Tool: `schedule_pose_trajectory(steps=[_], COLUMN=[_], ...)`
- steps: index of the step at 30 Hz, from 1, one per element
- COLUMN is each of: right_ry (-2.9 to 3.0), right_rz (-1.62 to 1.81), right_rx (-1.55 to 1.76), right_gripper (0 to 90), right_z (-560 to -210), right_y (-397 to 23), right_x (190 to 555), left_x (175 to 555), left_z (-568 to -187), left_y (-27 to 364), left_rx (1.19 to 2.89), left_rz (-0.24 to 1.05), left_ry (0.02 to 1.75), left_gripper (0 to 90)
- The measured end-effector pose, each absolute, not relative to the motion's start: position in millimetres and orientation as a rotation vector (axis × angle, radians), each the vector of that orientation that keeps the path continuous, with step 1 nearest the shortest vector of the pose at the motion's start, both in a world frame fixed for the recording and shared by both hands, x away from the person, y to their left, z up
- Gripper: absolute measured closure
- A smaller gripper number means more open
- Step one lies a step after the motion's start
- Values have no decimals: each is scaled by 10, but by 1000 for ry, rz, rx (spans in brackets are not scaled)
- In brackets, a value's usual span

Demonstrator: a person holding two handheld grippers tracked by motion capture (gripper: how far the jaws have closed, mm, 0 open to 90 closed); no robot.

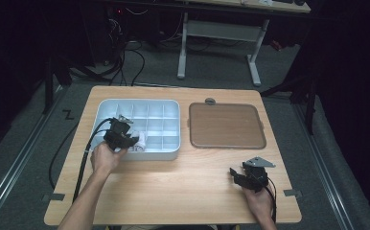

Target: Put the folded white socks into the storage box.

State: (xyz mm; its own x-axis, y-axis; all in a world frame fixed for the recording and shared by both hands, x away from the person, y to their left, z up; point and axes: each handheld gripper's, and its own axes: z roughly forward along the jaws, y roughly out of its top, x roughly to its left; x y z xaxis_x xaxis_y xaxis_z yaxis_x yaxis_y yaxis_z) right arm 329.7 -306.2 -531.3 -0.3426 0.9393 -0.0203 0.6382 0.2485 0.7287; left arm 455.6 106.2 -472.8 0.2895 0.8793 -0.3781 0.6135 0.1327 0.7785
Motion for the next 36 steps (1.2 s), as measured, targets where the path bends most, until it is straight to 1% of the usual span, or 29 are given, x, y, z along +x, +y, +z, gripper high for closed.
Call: schedule_pose_trajectory(steps=[13,16,20,29,36], right_ry=[2071,2072,2073,2074,2074], right_rz=[879,879,879,881,880], right_rx=[1432,1432,1428,1428,1428], right_gripper=[396,396,396,395,395], right_z=[-5313,-5313,-5313,-5313,-5313], right_y=[-3062,-3062,-3060,-3061,-3060], right_x=[3297,3297,3297,3298,3297], left_x=[4562,4569,4574,4578,4601], left_z=[-4776,-4919,-4931,-4934,-4932], left_y=[1044,982,1000,1003,1003], left_rx=[1591,1671,1628,1641,1649], left_rz=[336,348,309,315,287], left_ry=[1428,1440,1459,1450,1478], left_gripper=[746,748,751,745,745])
